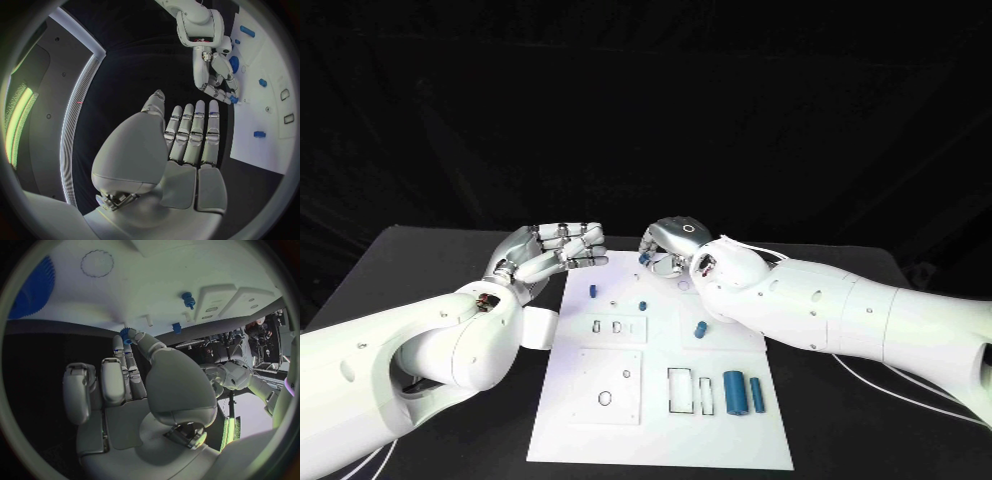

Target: Assemble the parts on the task board

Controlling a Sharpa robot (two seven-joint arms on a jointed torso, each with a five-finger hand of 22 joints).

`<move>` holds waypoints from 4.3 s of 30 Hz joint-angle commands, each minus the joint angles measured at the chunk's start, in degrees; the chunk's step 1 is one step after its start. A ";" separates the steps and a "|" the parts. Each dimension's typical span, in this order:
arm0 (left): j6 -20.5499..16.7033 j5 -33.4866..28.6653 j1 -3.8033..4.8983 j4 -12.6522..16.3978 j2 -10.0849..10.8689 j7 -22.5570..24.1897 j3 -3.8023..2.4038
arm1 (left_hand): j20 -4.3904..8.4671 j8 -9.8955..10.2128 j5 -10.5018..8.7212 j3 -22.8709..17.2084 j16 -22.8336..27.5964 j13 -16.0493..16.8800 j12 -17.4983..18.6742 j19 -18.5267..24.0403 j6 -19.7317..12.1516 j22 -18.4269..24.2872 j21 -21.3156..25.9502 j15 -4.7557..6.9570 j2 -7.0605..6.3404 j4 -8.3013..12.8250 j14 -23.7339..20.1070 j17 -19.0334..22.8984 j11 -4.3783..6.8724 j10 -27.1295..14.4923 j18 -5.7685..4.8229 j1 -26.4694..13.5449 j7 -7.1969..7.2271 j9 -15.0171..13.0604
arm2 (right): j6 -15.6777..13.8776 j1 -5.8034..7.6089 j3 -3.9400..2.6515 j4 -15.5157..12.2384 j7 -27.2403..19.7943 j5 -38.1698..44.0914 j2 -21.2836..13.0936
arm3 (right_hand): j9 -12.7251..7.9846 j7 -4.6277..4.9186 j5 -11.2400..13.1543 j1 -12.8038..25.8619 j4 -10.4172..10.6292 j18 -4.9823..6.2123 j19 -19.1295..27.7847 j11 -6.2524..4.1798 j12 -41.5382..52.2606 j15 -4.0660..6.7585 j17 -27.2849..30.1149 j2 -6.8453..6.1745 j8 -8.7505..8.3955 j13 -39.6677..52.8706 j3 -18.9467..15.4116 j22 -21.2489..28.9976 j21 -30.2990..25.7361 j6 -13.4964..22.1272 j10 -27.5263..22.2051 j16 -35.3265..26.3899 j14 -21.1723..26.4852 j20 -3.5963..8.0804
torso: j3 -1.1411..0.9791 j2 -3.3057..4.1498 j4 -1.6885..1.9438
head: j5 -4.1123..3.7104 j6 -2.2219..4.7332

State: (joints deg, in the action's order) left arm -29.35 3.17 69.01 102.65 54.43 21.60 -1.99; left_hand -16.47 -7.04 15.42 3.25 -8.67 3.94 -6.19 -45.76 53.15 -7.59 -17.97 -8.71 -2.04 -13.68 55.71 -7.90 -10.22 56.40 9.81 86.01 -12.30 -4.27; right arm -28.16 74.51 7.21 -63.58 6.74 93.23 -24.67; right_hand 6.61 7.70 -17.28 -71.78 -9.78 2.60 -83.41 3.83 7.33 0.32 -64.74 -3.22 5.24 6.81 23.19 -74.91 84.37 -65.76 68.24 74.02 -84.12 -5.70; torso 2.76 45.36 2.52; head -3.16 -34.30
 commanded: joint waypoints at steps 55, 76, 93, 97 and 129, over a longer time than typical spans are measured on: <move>2.09 0.00 0.85 -0.34 0.81 0.04 -0.06 | 0.08 0.46 -0.25 0.35 0.40 -0.04 0.45 0.54 0.31 0.16 0.34 0.04 0.43 0.13 -0.39 0.03 -0.11 -0.38 0.49 0.69 -0.12 0.03 | 7.26 2.96 -1.23 -15.58 6.44 -11.06 -20.19 | -0.42 0.89 1.56 2.97 7.99 0.37 1.58 0.21 2.27 0.06 1.57 -6.49 -0.85 2.26 -8.84 -3.14 -2.21 6.07 4.91 0.80 -1.17 -0.34 | -0.43 -0.66 -1.61 | -0.48 0.11; 2.16 0.00 0.85 -1.18 0.56 -0.29 -0.05 | 0.11 0.51 -0.26 0.40 0.47 -0.03 0.51 0.35 0.32 0.13 0.21 0.06 0.44 0.11 -0.29 0.00 -0.12 -0.35 0.57 0.64 -0.19 0.03 | 10.67 1.18 -1.19 -12.93 6.50 -10.59 -18.05 | 1.20 0.91 -1.64 -4.45 17.67 -1.58 -3.79 -0.05 68.28 0.02 -20.50 -4.35 1.31 67.64 -24.57 -11.45 3.00 10.93 11.01 13.84 -4.84 -0.16 | -0.34 -0.57 -1.49 | -0.14 0.05; 2.19 0.00 0.85 -1.45 0.31 -0.49 -0.05 | 0.13 0.55 -0.26 0.42 0.53 -0.04 0.56 0.21 0.33 0.10 0.11 0.06 0.46 0.10 -0.24 -0.01 -0.14 -0.35 0.61 0.63 -0.21 0.04 | 11.27 0.58 -1.09 -8.80 5.60 -11.70 -14.81 | 1.42 0.97 -2.40 -5.15 18.41 -1.75 -4.27 0.05 69.47 -0.12 -21.70 -3.36 1.74 68.89 -24.45 -12.14 3.47 10.90 11.24 14.41 -5.08 -0.32 | -0.39 -0.55 -1.53 | -0.09 0.09; 2.24 0.00 0.85 -1.31 0.36 -0.48 -0.05 | 0.14 0.65 -0.26 0.42 0.64 -0.05 0.67 0.10 0.25 0.08 0.03 0.03 0.52 0.09 -0.26 -0.01 -0.19 -0.44 0.62 0.62 -0.30 0.06 | 11.69 0.49 -1.08 -8.37 5.18 -11.79 -14.38 | 1.49 0.98 -2.86 -5.49 18.51 -1.75 -4.26 0.05 69.47 -0.13 -21.71 -2.77 1.87 68.92 -24.21 -12.16 3.47 10.86 11.06 14.43 -5.08 -0.35 | -0.38 -0.45 -1.64 | -0.02 0.15; 2.20 0.00 0.85 -1.41 0.50 -0.55 -0.06 | 0.15 0.75 -0.24 0.38 0.80 -0.07 0.79 0.02 0.20 0.07 -0.04 -0.01 0.60 0.14 -0.31 0.00 -0.23 -0.52 0.62 0.72 -0.34 0.07 | 6.51 0.13 -0.98 -9.28 3.28 -8.73 -14.04 | 2.22 -0.36 1.04 -10.37 15.96 -2.24 -5.59 -1.21 71.72 0.92 -22.68 0.33 3.63 71.55 -17.97 -13.90 4.71 6.25 12.68 14.87 -5.27 0.57 | -0.51 -0.50 -1.50 | 0.14 -0.05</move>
State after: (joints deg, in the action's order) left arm -28.14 3.15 69.78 101.16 55.01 20.79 -1.99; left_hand -16.27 -6.59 15.42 3.41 -8.10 3.92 -5.66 -45.56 53.15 -7.50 -17.97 -8.70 -1.59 -13.52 55.31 -7.87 -10.42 56.20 9.81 86.47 -12.30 -4.27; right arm -18.99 74.73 6.19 -72.36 10.75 82.23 -38.65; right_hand 8.59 7.56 -15.87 -81.62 6.11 0.79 -83.91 2.74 78.86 0.85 -74.92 -2.88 8.81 74.96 4.97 -74.92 88.84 -58.75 80.51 88.54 -84.02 -5.62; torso 2.26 44.84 1.01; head -3.11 -34.35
